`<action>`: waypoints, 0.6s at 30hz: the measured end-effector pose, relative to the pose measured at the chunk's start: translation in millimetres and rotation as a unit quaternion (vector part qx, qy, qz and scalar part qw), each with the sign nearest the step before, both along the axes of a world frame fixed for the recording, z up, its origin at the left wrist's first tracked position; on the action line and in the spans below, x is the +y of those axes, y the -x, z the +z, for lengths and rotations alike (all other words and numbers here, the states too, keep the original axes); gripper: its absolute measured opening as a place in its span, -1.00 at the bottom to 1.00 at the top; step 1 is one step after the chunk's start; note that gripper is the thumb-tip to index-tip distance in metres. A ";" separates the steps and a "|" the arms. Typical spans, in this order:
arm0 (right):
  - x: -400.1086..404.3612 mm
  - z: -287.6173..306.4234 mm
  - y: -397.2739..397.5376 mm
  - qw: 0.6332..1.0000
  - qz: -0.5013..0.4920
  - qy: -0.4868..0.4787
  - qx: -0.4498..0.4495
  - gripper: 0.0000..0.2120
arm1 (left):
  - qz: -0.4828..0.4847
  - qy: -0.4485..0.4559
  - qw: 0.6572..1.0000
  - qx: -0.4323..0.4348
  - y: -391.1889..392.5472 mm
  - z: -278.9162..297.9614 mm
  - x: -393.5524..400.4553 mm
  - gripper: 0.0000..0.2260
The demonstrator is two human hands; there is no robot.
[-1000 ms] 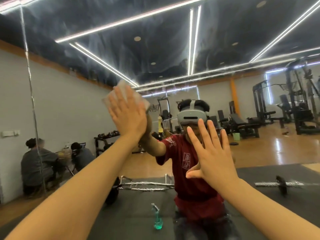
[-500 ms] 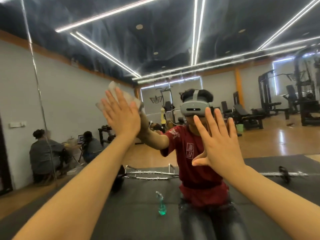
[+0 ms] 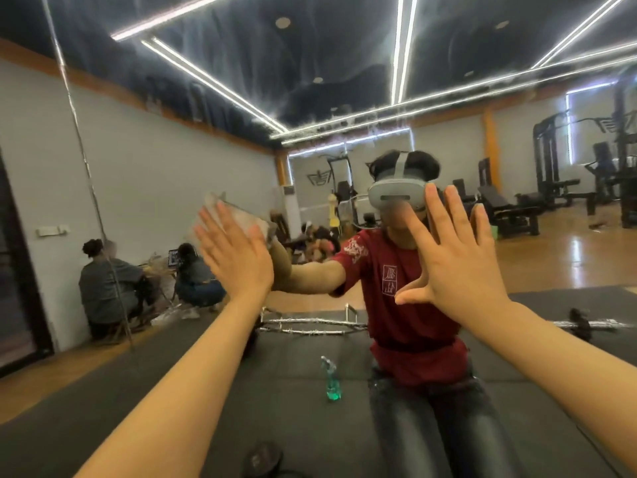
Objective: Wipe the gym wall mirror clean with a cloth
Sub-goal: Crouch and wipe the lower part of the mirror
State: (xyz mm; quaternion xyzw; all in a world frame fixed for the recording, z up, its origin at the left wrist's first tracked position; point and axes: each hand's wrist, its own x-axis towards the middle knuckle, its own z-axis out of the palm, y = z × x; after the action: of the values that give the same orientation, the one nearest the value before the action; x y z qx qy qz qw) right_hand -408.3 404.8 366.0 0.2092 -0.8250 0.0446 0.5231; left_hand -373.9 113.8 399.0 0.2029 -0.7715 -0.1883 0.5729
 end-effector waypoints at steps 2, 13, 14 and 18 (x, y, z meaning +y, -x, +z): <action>0.4 0.2 0.2 1.000 0.003 0.002 -0.002 0.36 | -0.005 -0.016 1.000 0.009 3.8 -1.7 23.3 -0.42; 1.9 0.3 -3.2 1.000 0.005 0.003 -0.008 0.35 | 0.020 0.155 0.986 -0.058 -3.8 -54.8 -4.3 -0.38; 1.5 0.3 -3.6 1.000 0.004 0.003 -0.007 0.35 | 0.021 0.091 0.994 -0.047 -4.2 -53.2 -5.2 -0.38; 0.0 0.7 -5.4 1.000 0.002 0.004 -0.011 0.37 | 0.001 0.006 1.000 -0.022 5.0 -51.3 36.5 -0.37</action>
State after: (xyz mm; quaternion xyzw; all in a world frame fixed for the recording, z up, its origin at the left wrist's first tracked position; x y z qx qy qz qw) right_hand -402.9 404.8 366.7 0.2082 -0.8299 0.0512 0.5151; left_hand -378.9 150.3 347.7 0.2047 -0.7844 -0.1789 0.5574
